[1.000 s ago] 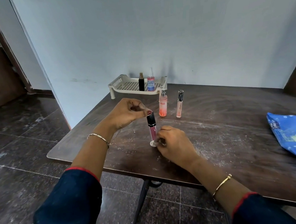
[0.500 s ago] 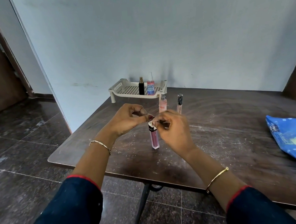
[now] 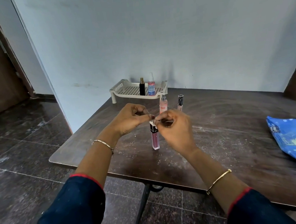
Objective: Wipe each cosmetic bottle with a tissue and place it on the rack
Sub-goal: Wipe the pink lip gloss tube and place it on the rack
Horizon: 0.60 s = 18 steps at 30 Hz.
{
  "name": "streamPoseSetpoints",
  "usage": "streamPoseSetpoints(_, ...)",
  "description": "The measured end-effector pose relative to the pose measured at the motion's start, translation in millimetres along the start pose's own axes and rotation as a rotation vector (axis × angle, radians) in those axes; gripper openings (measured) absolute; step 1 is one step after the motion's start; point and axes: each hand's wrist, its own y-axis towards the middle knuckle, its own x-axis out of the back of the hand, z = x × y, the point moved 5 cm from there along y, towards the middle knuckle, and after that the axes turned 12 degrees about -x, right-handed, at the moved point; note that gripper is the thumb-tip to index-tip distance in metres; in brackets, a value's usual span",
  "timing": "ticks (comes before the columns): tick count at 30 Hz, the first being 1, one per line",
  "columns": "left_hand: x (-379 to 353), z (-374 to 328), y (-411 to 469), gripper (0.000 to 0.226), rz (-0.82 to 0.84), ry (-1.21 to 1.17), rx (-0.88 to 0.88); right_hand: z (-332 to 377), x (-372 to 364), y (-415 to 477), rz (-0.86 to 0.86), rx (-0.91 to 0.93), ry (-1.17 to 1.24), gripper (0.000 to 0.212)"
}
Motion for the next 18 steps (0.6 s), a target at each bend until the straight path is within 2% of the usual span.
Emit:
streamPoseSetpoints(7,-5,-1,-2,0.02,-0.012,-0.025,0.002,-16,-1,-11,0.059,-0.15,0.06,0.01)
streamPoseSetpoints(11,-7,-2,-4,0.043,-0.044,-0.056,0.019,-14,1,-12,0.055,-0.176,0.088,0.009)
streamPoseSetpoints(13,-6,0,-4,0.032,-0.056,-0.069,0.017,-5,3,-10,0.032,-0.148,0.13,0.012)
streamPoseSetpoints(18,-6,1,-8,0.03,-0.049,-0.052,-0.005,-1,5,-6,0.015,-0.123,0.185,0.014)
